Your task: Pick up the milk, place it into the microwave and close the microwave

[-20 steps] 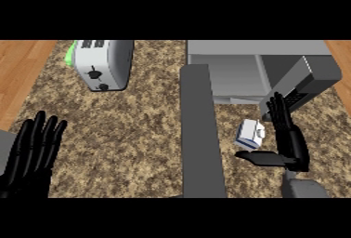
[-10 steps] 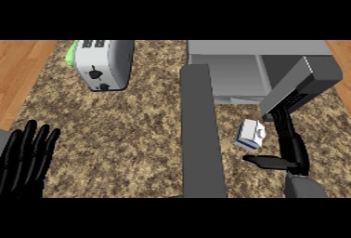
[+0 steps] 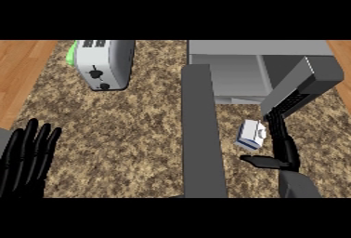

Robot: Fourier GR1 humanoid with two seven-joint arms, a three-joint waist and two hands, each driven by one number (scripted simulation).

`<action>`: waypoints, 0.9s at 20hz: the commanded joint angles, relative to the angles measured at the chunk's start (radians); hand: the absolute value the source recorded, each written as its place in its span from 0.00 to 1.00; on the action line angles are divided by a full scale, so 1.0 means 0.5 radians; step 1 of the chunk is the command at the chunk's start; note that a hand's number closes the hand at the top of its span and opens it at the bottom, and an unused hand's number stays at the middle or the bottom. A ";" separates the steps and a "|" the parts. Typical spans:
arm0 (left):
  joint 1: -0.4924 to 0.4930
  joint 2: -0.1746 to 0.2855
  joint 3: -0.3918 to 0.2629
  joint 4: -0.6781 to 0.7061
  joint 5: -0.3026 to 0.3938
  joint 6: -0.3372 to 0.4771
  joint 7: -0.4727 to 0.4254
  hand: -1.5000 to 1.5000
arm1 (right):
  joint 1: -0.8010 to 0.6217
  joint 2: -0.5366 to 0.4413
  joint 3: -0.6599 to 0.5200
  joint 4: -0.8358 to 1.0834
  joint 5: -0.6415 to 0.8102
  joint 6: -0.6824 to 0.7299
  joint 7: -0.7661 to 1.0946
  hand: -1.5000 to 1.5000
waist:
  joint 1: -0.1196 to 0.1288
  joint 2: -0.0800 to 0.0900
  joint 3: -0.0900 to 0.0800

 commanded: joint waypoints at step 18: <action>-0.008 -0.003 -0.032 -0.088 0.023 0.016 0.047 0.00 | -0.216 -0.068 0.109 0.623 0.246 0.327 -0.704 1.00 | 0.011 0.011 0.006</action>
